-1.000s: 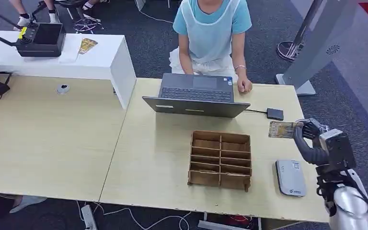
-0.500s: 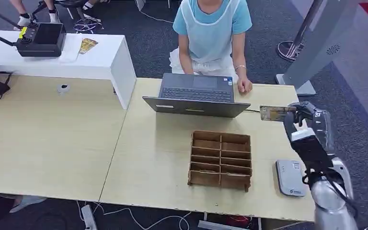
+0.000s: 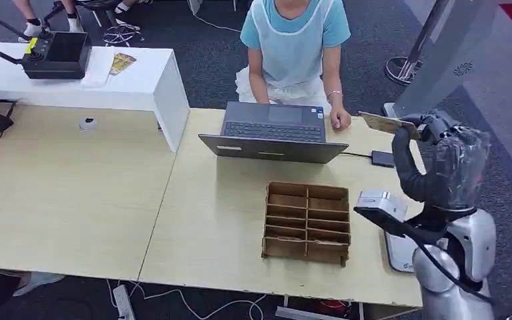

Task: Pass the card to the sensor for recognition and then transmit it.

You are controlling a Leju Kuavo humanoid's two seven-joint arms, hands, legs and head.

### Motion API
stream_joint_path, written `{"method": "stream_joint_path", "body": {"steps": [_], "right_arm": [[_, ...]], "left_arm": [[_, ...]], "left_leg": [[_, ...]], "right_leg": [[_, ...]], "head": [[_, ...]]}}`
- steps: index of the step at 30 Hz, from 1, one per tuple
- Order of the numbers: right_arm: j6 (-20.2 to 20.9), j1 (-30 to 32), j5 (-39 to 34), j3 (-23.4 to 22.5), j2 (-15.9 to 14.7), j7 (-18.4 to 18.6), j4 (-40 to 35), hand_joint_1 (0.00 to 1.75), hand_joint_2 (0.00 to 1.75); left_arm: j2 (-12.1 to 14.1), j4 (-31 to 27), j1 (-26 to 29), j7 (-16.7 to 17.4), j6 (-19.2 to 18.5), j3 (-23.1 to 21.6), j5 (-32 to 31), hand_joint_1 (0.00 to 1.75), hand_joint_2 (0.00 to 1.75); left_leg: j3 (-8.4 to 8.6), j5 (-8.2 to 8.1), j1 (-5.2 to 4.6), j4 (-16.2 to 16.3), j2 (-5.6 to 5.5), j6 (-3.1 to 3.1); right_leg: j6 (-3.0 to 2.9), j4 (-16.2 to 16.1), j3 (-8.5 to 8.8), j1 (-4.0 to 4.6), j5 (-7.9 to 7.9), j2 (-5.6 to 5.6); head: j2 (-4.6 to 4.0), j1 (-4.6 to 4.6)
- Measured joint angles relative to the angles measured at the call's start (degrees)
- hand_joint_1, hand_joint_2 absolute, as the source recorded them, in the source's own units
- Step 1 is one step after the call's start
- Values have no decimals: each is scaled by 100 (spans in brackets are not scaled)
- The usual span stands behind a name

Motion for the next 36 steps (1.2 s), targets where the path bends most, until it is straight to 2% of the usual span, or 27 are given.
{"method": "stream_joint_path", "body": {"steps": [3,7,8,9,11,12,13,16,18,21,24,33,36], "right_arm": [[-386,-98,1037,112,-83,191,-107,175,175],[-722,-258,2019,282,-405,451,-168,175,175],[-667,-371,2070,311,-596,666,-169,175,175],[-398,-662,2094,440,-1019,1113,-142,175,175],[135,-1472,2131,1027,-2043,2340,40,175,175],[200,-1896,2137,1407,-2388,2767,285,175,175],[251,-2169,2146,1630,-2461,2870,589,175,175],[649,-2639,2153,1945,-2568,2115,1355,175,175],[950,-3230,2151,2042,-2579,1991,2001,175,175],[1127,-3796,2151,2145,-2579,1952,2752,175,175],[1112,-4044,2151,2225,-2579,1935,3176,175,175],[1136,-4229,2151,2383,-2579,1987,3624,175,175],[1435,-4293,2151,2345,-2502,2204,3803,175,175]], "left_arm": [[-4,0,-12,0,-46,-68,0,0,0],[-17,0,-22,-18,-90,-203,0,0,0],[-17,0,-29,-22,-92,-232,0,0,0],[-17,0,-31,-28,-90,-265,0,0,0],[-15,0,-40,-28,-81,-337,0,0,0],[0,0,-36,-26,-81,-339,0,0,0],[9,0,-41,-20,-81,-339,2,0,0],[-2,0,-89,-20,-83,-343,0,0,0],[9,0,-92,-22,-83,-343,0,0,0],[7,0,-81,-22,-88,-343,0,0,0],[4,0,-88,-22,-88,-343,0,0,0],[2,0,-89,-22,-88,-343,0,0,0],[2,0,-89,-22,-88,-343,0,0,0]], "left_leg": [[1,0,0,0,0,0],[2,1,0,0,1,0],[-7,1,-3,0,-1,2],[-14,4,-11,2,-3,6],[-26,17,-26,2,-4,26],[-14,16,-18,2,10,24],[0,14,-19,2,24,21],[-12,23,-22,3,18,35],[-27,38,-24,3,6,27],[-28,40,-20,3,-1,22],[-29,40,-18,3,-1,22],[-30,39,-17,2,-1,22],[-31,39,-17,2,0,22]], "right_leg": [[0,0,0,1,0,1],[0,0,0,0,0,1],[2,1,2,-2,2,-1],[4,3,-4,-12,6,-3],[22,4,-15,-29,16,-4],[20,-1,-11,-20,20,10],[16,-8,-3,-14,24,22],[18,-5,-9,-20,32,15],[22,-5,-27,-23,41,7],[22,-4,-23,-16,42,1],[22,-4,-24,-17,42,1],[22,-4,-26,-16,41,2],[22,-4,-25,-16,42,3]], "head": [[0,0],[0,0],[0,-2],[0,4],[0,-11],[0,15],[0,11],[0,-7],[0,-7],[0,-7],[0,-2],[0,-7],[0,-4]]}}
